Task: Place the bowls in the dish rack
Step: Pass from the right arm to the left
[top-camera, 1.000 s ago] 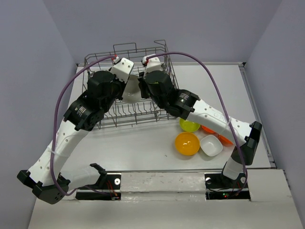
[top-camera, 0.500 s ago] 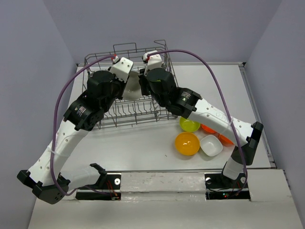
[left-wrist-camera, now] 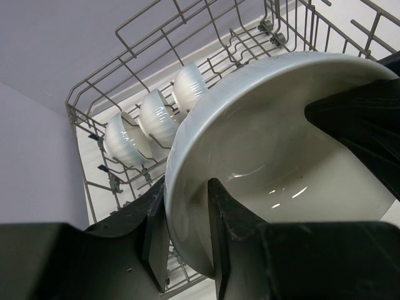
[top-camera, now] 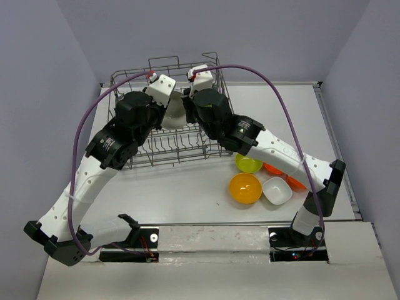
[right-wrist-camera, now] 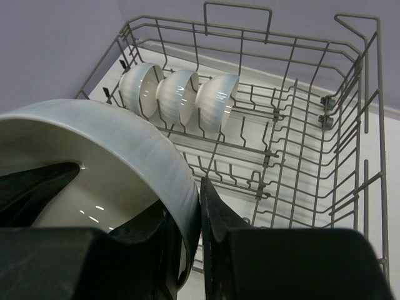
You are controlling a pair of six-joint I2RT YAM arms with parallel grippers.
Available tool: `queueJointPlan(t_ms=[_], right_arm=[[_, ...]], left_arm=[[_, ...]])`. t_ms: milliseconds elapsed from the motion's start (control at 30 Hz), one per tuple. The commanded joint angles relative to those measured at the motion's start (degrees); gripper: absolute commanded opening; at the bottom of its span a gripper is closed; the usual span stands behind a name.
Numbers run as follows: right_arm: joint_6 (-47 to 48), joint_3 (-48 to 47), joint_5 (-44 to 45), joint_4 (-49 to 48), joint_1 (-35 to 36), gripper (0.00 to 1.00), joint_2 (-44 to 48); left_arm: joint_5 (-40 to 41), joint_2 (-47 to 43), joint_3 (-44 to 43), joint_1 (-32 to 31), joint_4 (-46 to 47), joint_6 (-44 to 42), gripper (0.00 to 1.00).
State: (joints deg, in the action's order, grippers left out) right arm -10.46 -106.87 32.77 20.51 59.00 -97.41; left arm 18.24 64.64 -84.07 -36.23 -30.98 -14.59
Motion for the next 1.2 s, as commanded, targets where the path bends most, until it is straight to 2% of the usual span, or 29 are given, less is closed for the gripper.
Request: queueJointPlan(t_ms=[0, 33, 133, 200, 233, 400, 500, 600, 767, 1067, 1167], right_arm=[[-1.9, -1.7, 0.3, -18.7, 0.9, 0.01, 5.6], [-1.7, -1.2, 0.4, -19.4, 0.9, 0.01, 5.6], [-1.7, 0.2, -0.1, -19.9, 0.9, 0.01, 6.3], [-1.8, 0.5, -0.3, -21.6, 0.9, 0.01, 6.7], [-1.9, 0.7, -0.3, -21.7, 0.9, 0.01, 6.6], [-2.0, 1.9, -0.7, -21.9, 0.9, 0.04, 7.2], [-1.9, 3.1, -0.9, -22.4, 0.9, 0.15, 7.8], [-2.0, 3.9, -1.0, -22.4, 0.9, 0.34, 8.5], [-2.7, 4.0, -1.1, -20.9, 0.9, 0.53, 8.6], [-4.7, 6.8, 0.0, -15.3, 0.9, 0.58, 11.4], [-5.0, 10.1, 2.4, -13.3, 0.9, 0.59, 14.9]], left_arm=[[-3.5, 1.3, 0.8, -0.5, -2.6, 1.0, 0.36], [-3.5, 1.3, 0.8, -0.5, -2.6, 1.0, 0.35], [-3.4, 1.5, 0.7, -0.5, -2.8, 1.1, 0.23], [-3.0, 1.7, 0.6, -0.5, -2.8, 1.1, 0.02], [-2.7, 1.8, 0.4, -0.5, -2.7, 1.2, 0.00], [-0.9, 1.5, 0.5, -0.5, -2.3, 1.1, 0.00], [1.1, 0.9, 0.5, -0.4, -1.9, 1.0, 0.00], [2.5, 0.1, 0.2, -0.5, -1.5, 0.8, 0.00], [4.4, -0.5, -0.1, -0.5, -1.2, 0.6, 0.00], [7.5, -0.7, -0.7, 0.5, -0.3, 0.6, 0.00], [12.3, -0.1, -0.7, 2.0, 0.0, 0.7, 0.00]])
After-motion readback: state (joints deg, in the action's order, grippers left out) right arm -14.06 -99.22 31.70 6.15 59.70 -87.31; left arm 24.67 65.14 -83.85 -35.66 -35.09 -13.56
